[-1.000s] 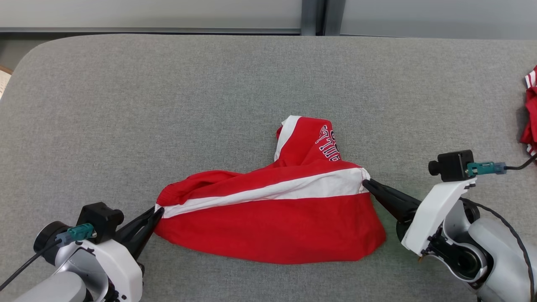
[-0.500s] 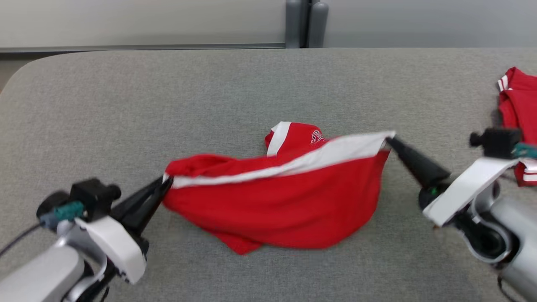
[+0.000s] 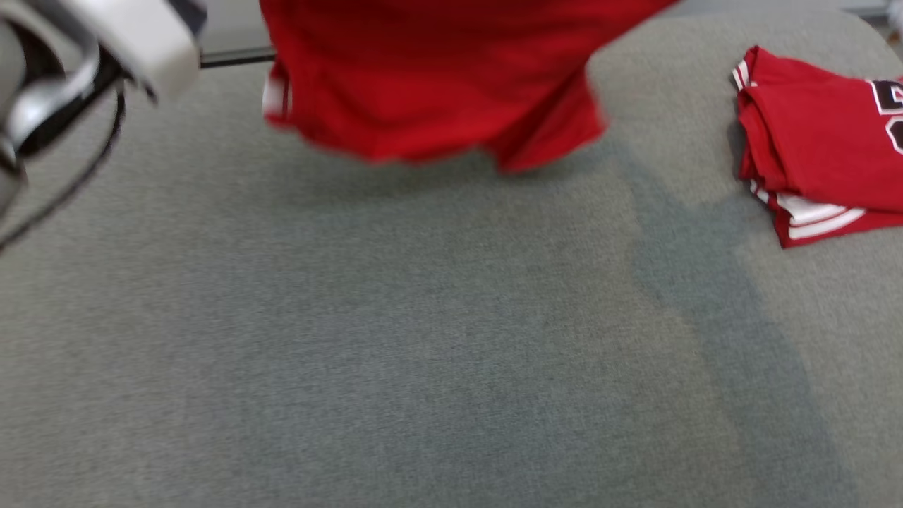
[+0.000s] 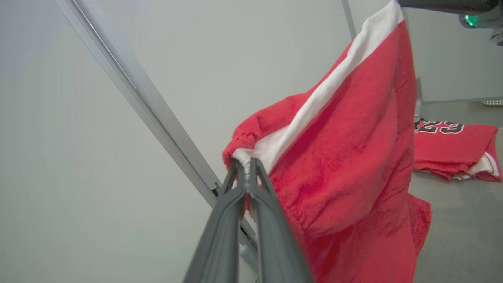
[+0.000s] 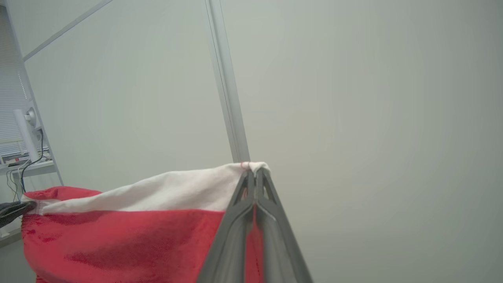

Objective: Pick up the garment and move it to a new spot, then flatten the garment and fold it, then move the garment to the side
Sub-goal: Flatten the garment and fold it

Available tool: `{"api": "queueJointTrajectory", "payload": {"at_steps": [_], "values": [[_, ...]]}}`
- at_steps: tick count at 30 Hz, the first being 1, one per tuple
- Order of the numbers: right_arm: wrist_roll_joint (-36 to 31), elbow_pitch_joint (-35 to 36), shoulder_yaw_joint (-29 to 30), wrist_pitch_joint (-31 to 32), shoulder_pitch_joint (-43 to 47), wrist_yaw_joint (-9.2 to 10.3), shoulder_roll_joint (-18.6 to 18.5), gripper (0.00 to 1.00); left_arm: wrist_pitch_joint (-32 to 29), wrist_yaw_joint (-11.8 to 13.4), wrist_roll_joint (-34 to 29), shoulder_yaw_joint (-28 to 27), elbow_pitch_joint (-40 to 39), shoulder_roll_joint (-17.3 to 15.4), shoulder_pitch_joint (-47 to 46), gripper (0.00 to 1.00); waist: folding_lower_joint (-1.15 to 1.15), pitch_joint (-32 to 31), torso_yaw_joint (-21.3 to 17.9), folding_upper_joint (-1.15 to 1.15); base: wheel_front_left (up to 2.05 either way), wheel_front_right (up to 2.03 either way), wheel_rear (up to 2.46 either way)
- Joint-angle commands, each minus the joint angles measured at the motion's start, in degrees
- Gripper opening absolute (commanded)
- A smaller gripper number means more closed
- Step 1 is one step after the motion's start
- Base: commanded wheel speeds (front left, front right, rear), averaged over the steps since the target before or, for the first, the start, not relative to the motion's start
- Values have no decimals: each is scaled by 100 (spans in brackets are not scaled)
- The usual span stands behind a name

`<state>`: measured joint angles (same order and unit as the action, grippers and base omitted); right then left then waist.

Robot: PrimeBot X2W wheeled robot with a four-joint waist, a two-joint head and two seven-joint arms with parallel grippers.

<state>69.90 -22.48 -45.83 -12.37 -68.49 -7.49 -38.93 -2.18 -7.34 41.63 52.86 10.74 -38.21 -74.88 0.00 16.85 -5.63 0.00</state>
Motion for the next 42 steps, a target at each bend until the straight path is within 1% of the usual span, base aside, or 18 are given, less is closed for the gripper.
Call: {"api": "queueJointTrajectory", "payload": {"at_steps": [1,4,5,6,8,11,13,15,16,20,22,24,27,29,32,35,38,42], "values": [[-165,-280,64,-132,-344,0,146,0,178,-12,-149,156,302,137,-429,0,0,464,-405,0,0,0,0],[-451,-652,215,-255,-880,0,293,0,776,-10,-388,374,942,378,-1187,0,0,696,-518,0,0,0,0],[-451,-652,215,-255,-880,0,293,0,776,-10,-388,374,942,378,-1187,0,0,696,-518,0,0,0,0],[-529,-698,233,-275,-959,0,323,0,1003,-11,-463,486,1144,457,-1339,0,0,750,-530,0,0,0,0],[-684,-604,353,-280,-988,0,325,0,1402,-12,-509,623,1500,585,-1491,0,0,830,-543,0,0,0,0],[-896,-208,577,-284,-539,0,273,0,1683,-12,-569,830,1724,651,-1327,0,0,866,-530,0,0,0,0],[-982,146,683,-284,-58,0,234,0,1727,-12,-642,954,1638,559,-959,0,0,845,-511,0,0,0,0],[-1071,491,693,-286,514,0,142,0,1740,-13,-807,825,1248,416,-492,0,0,801,-472,0,0,0,0],[-1052,664,700,-286,847,0,112,0,1739,27,-920,740,1029,308,-150,0,0,773,-446,0,0,0,0],[-1063,1239,690,-287,2324,0,-146,0,1738,395,-1311,364,-101,-42,1533,0,0,595,-316,0,0,0,0],[-1045,1433,724,-288,3056,0,-238,0,1739,545,-1490,339,-563,-246,2445,0,0,481,-260,0,0,0,0],[-1063,1611,771,-288,3767,0,-236,0,1740,757,-1591,309,-872,-393,3310,0,0,357,-224,0,0,0,0],[-1054,1848,808,-288,4735,0,-174,0,1740,1160,-1727,275,-1225,-532,4359,0,0,141,-174,0,0,0,0],[-990,2028,790,-288,5283,0,-176,0,1740,1369,-1775,268,-1423,-605,4943,0,0,-4,-139,0,0,0,0],[-889,2324,803,-271,5920,0,-280,0,1741,1598,-1819,281,-1665,-692,5558,0,0,-196,-93,0,0,0,0],[-798,2659,990,-186,6383,0,-406,0,1741,1759,-1822,281,-1915,-766,5982,0,0,-323,-50,0,0,0,0],[-732,3046,1278,-39,6779,0,-598,0,1741,1796,-1794,319,-2137,-851,6223,0,0,-422,13,0,0,0,0],[-749,3530,1867,153,7229,0,-835,0,1741,1803,-1671,317,-2406,-909,6389,0,0,-542,126,0,0,0,0]]}}
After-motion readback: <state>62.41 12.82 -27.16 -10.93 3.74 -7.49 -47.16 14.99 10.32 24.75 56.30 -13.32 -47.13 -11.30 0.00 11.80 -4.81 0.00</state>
